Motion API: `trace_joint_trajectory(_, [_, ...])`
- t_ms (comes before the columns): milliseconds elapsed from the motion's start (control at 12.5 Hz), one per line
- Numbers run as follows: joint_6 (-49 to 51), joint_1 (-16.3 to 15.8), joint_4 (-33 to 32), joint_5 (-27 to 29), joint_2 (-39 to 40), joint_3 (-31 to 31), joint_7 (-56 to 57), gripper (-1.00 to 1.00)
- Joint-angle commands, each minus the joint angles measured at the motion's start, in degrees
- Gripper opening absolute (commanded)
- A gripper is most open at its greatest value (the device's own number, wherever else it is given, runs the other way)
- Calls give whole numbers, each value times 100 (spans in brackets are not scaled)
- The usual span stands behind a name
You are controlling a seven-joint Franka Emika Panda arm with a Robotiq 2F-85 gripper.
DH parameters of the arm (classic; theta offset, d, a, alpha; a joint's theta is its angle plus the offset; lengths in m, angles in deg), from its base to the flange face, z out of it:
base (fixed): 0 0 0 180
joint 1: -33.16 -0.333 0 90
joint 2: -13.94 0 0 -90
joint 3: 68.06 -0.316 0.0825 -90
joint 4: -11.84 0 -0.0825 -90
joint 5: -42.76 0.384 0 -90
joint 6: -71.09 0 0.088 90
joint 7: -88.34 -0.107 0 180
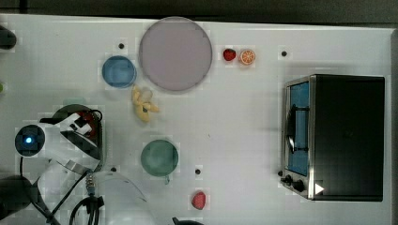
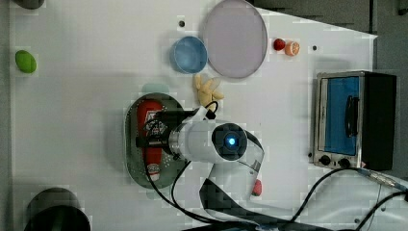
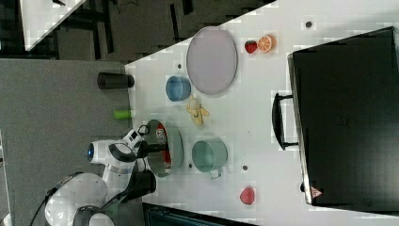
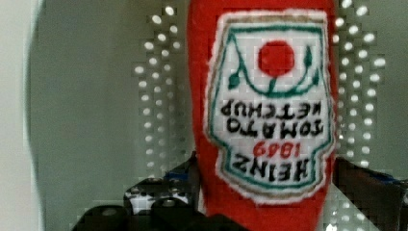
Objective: Pick ketchup from strainer and place it on the table
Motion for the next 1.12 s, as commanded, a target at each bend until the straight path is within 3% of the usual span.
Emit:
trace_joint_trajectory(80, [-26,-178,127,-25,-140,25,-349,43])
trace_joint_trajectory(160, [-25,-174,128,-25,-166,24,-348,21])
trace_joint_trajectory(560, [448,9,-1,134,-937,-257,-349,21])
trace_joint_trajectory(960, [1225,380,147,1715,-2233,-750,-274,21])
trace_joint_trajectory(1120, [1832,477,287,1890,-2582,-711,-50,21])
